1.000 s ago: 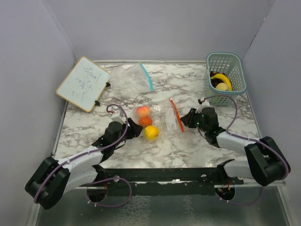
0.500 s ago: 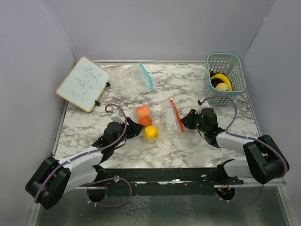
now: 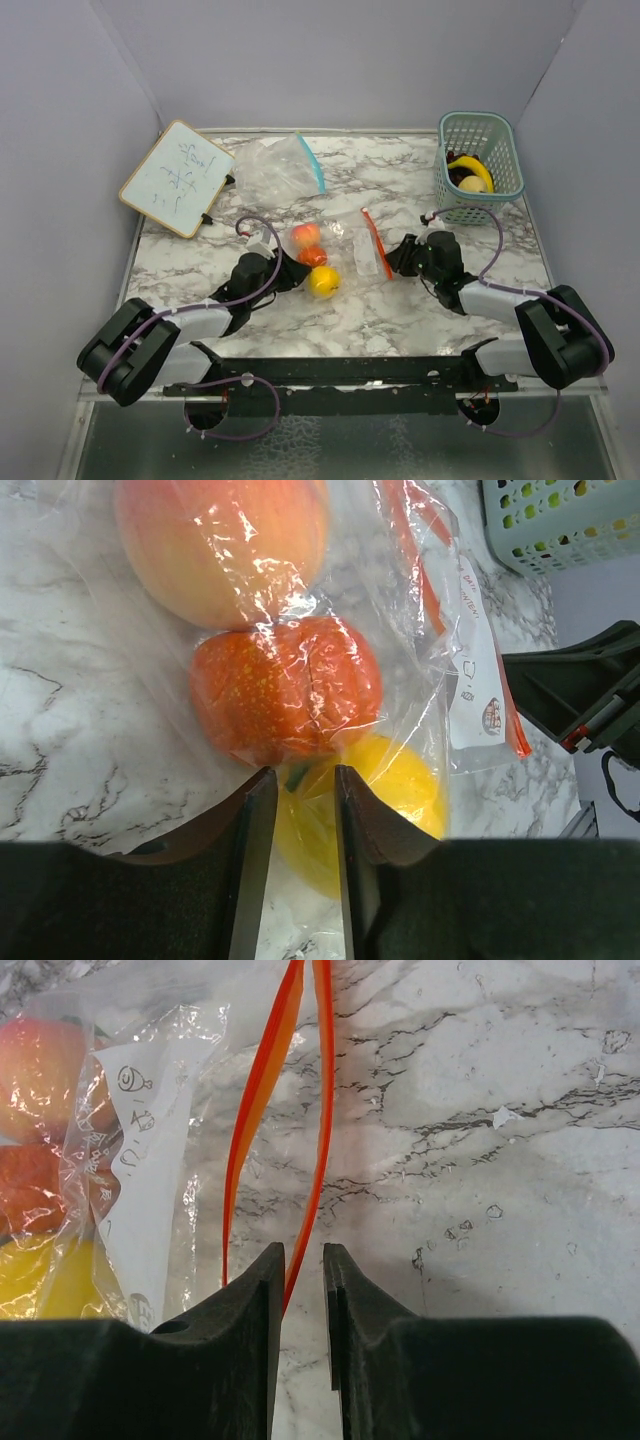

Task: Open the zip-top bag and remove the fake food
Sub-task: Pick up the fake fruit from the zipper food storage bag.

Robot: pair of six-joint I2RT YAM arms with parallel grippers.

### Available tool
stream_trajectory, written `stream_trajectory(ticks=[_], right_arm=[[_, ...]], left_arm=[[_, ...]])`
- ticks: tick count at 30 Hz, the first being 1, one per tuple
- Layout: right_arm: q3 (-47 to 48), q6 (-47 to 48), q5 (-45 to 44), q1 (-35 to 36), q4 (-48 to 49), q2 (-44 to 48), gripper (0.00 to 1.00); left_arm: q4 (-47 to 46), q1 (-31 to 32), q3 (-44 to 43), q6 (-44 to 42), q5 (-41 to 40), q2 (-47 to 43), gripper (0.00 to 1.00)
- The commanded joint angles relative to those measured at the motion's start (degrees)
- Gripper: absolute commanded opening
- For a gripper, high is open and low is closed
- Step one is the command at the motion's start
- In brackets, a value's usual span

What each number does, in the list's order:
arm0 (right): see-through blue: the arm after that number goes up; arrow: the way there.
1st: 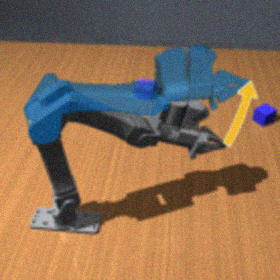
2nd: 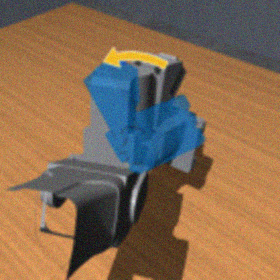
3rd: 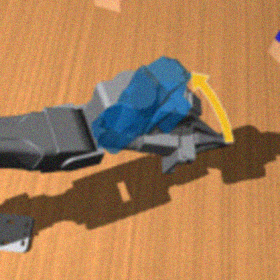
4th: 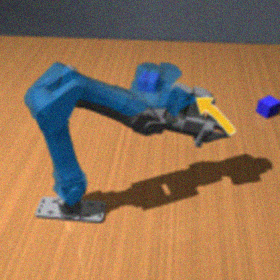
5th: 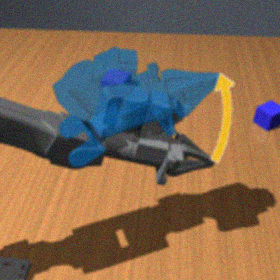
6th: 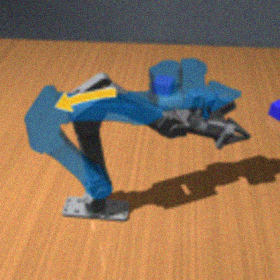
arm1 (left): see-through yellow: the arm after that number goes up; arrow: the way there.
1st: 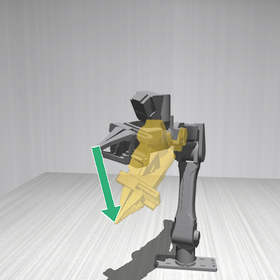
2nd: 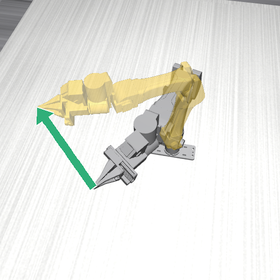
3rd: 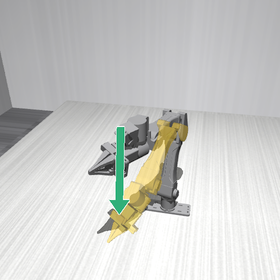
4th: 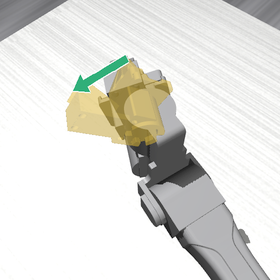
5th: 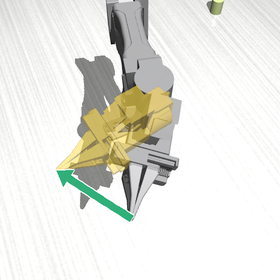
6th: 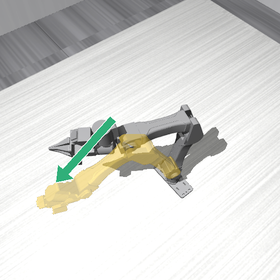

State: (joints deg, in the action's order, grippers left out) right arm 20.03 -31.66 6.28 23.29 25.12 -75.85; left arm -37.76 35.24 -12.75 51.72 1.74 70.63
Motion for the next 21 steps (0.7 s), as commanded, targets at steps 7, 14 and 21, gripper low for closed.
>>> stream_trajectory(ticks=[7,14,21], right_arm=[[-2.55,-0.70,0.22,0.08,1.81,2.00,0.23],[-2.87,-0.60,0.03,0.04,1.23,2.95,0.23],[-2.90,-0.66,0.83,0.09,2.51,1.36,0.23]], left_arm=[[-5.15,-0.26,-1.66,0.40,0.96,3.01,0.00],[8.85,-0.46,-3.06,-3.24,-5.92,-6.47,0.11],[8.15,-2.35,1.49,-1.34,-5.04,-10.01,0.55]])
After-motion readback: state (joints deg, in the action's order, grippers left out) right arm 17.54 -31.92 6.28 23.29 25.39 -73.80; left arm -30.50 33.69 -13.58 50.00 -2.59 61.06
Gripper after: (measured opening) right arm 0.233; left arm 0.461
